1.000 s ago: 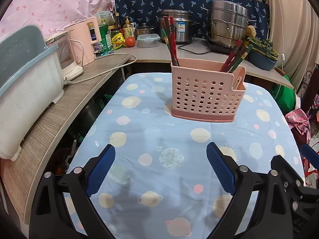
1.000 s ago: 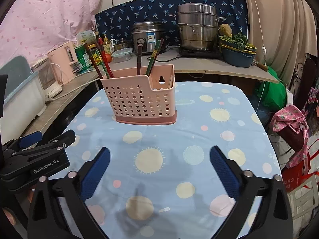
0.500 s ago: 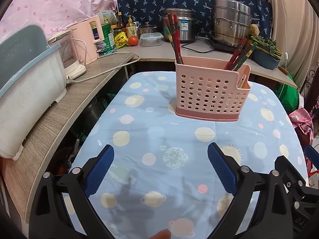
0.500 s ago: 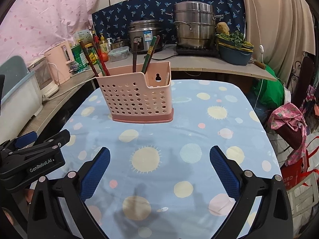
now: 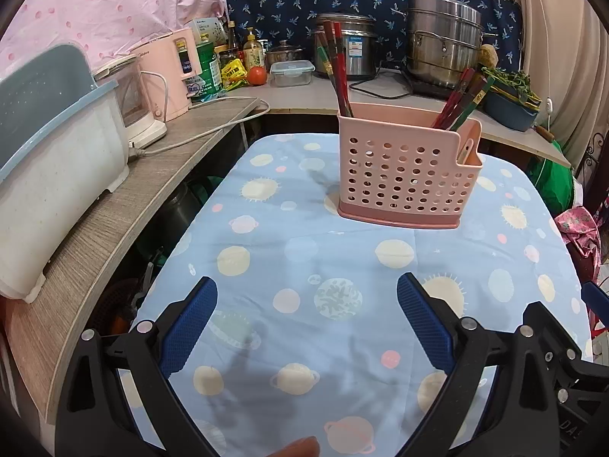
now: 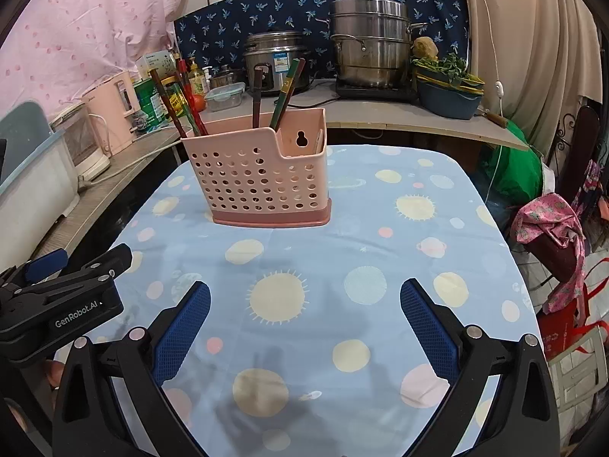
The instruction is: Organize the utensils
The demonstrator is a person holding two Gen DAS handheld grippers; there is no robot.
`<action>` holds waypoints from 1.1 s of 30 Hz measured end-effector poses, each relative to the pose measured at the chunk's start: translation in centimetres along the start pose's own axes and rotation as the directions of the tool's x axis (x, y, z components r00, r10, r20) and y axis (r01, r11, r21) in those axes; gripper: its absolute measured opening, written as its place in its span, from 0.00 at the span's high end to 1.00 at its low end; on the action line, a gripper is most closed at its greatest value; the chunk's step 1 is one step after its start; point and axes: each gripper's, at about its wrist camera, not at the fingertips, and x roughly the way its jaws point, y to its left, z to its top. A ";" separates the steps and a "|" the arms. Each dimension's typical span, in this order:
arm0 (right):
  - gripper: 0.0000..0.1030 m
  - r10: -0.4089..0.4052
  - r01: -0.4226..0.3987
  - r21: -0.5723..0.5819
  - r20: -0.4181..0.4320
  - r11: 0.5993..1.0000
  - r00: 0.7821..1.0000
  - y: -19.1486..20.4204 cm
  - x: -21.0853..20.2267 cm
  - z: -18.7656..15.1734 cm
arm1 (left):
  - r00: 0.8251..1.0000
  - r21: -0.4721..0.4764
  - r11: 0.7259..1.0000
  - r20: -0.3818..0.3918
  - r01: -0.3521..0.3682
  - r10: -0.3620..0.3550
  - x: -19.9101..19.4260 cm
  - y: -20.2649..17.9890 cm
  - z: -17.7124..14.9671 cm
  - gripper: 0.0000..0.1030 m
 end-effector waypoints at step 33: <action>0.06 -0.006 0.006 0.001 -0.005 1.000 1.000 -0.4 0.3 -0.1 | 1.000 0.002 1.000 -0.002 -0.028 0.028 0.0 -0.1 0.0 0.12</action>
